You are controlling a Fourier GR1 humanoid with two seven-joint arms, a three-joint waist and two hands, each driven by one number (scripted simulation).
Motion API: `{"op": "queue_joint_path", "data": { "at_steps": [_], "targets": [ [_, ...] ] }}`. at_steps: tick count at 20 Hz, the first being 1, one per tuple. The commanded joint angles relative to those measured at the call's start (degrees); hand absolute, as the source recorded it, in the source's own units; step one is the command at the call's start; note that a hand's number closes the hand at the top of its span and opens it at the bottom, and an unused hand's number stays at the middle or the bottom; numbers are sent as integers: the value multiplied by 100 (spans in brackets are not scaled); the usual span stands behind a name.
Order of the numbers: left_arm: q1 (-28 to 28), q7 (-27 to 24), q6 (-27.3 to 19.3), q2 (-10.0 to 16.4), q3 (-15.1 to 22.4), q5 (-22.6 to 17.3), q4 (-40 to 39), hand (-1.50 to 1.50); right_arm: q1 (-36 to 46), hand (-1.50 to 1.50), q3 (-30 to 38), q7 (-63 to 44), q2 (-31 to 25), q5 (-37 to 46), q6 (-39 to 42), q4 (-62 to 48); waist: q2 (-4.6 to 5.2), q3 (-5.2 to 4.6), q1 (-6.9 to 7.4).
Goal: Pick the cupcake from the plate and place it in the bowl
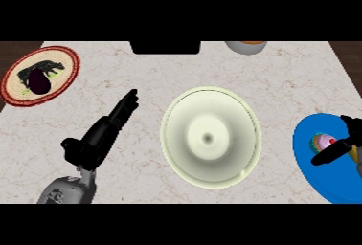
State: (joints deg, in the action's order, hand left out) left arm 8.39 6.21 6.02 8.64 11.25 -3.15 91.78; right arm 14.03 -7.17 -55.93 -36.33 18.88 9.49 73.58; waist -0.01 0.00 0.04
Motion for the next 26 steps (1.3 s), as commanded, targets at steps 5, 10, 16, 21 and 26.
{"op": "queue_joint_path", "data": {
  "at_steps": [5, 10, 16, 21, 26],
  "targets": [
    [-453, -565, 129, -152, 5, 294, -258, 0, -160, 150, 305, 598, 548, 486, -354, -77, -2, 0, 0],
    [-415, 16, 9, -331, 110, 402, 339, 0, -56, 150, 544, 1378, 254, 1034, -417, -561, -2, 1, 12],
    [-229, -368, 245, -387, -187, 451, -221, 0, 183, 150, 711, 1506, 606, 1568, -422, -874, 1, 0, 6],
    [-38, -115, 266, -338, -223, 381, -163, 0, 556, 150, -509, 787, 1717, 2169, -655, 44, -33, -16, 113],
    [137, -168, 549, -460, 125, 356, -248, 0, 1568, 150, -2164, 147, 3236, 3048, -364, -46, 27, -47, 798]
  ]
}}
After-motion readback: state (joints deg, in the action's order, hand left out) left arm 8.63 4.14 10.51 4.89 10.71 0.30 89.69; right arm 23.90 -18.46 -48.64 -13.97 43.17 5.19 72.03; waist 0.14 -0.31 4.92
